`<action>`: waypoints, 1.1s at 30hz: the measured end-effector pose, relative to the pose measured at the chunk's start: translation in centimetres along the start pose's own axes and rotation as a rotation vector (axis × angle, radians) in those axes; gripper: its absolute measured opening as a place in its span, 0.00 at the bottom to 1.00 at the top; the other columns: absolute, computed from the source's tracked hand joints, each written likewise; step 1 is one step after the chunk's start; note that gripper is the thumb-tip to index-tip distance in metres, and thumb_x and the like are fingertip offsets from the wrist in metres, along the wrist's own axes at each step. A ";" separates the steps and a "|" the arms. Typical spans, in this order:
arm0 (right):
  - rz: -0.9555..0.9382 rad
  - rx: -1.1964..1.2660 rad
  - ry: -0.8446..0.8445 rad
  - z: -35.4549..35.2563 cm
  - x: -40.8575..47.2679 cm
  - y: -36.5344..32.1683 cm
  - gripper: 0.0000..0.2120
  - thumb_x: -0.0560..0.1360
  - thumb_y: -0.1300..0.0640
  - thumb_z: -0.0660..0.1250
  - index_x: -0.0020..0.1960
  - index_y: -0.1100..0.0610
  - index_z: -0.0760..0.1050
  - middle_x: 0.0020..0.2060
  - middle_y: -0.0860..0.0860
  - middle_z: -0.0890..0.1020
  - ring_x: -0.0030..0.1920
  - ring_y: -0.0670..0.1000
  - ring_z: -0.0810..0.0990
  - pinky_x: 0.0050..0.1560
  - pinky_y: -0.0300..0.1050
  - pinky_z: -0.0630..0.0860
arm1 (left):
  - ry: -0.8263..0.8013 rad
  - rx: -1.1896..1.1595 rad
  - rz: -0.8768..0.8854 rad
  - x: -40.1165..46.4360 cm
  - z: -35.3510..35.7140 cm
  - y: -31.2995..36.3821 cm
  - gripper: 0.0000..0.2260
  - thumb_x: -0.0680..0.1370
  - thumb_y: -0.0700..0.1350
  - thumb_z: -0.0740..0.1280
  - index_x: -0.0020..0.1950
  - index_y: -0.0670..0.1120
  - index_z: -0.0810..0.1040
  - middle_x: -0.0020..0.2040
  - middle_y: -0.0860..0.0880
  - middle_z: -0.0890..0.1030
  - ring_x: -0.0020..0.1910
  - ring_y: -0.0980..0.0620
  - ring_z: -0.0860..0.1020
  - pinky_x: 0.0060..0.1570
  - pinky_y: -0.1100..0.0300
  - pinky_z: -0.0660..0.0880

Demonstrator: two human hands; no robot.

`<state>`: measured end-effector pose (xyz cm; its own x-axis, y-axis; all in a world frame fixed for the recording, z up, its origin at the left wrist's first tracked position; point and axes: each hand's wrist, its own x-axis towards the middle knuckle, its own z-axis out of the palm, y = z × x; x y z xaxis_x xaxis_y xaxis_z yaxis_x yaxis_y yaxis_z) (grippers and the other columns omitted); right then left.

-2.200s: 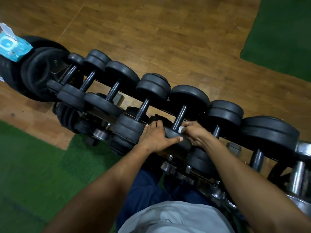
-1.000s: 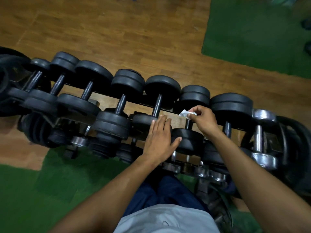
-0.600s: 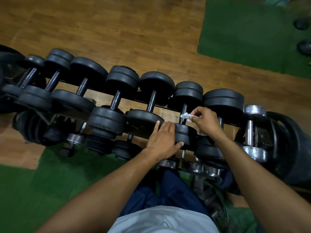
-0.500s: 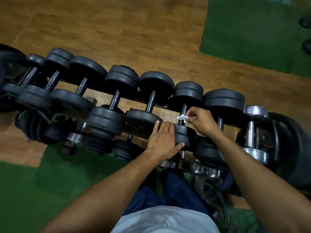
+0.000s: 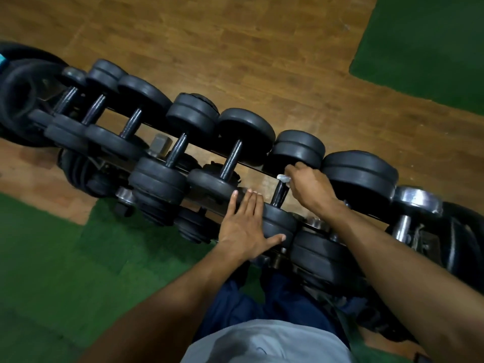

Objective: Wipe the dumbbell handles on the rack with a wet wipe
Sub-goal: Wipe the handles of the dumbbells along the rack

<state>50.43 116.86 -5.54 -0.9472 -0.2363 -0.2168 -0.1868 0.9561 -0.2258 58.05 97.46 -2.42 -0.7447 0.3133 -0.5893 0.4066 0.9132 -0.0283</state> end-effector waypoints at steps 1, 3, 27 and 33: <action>0.008 -0.002 0.018 -0.1 0.1 0.1 0.05 0.78 0.57 0.64 0.54 0.53 0.71 0.44 0.54 0.76 0.38 0.62 0.80 0.30 0.50 0.73 | -0.014 0.004 -0.004 0.0 -0.1 0.1 0.52 0.74 0.79 0.39 0.82 0.40 0.35 0.84 0.43 0.39 0.81 0.47 0.33 0.75 0.39 0.29; 0.004 -0.006 0.014 0.1 -0.2 -0.2 0.09 0.78 0.59 0.64 0.57 0.52 0.69 0.45 0.54 0.76 0.36 0.63 0.80 0.28 0.48 0.70 | -0.033 0.008 -0.006 0.1 -0.1 0.0 0.52 0.73 0.79 0.39 0.82 0.40 0.35 0.84 0.44 0.39 0.81 0.48 0.33 0.75 0.39 0.28; -0.108 0.120 -0.104 1.5 -3.2 -1.4 0.23 0.73 0.66 0.64 0.68 0.54 0.73 0.58 0.54 0.70 0.51 0.58 0.78 0.45 0.48 0.79 | -0.008 -0.018 -0.009 -0.1 -0.1 -0.1 0.52 0.73 0.80 0.40 0.82 0.41 0.35 0.84 0.45 0.39 0.81 0.49 0.33 0.75 0.40 0.29; 0.089 0.219 -0.019 1.6 -2.3 -0.7 0.28 0.72 0.71 0.63 0.71 0.60 0.67 0.65 0.58 0.66 0.58 0.61 0.75 0.52 0.48 0.76 | -0.021 -0.026 -0.005 -0.2 -0.4 0.0 0.52 0.73 0.79 0.40 0.81 0.41 0.34 0.84 0.45 0.38 0.81 0.49 0.32 0.75 0.40 0.28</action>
<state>53.19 116.48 -6.44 -0.9520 -0.1580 -0.2621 -0.0400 0.9133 -0.4053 57.96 97.48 -1.98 -0.7356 0.3035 -0.6057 0.3886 0.9213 -0.0103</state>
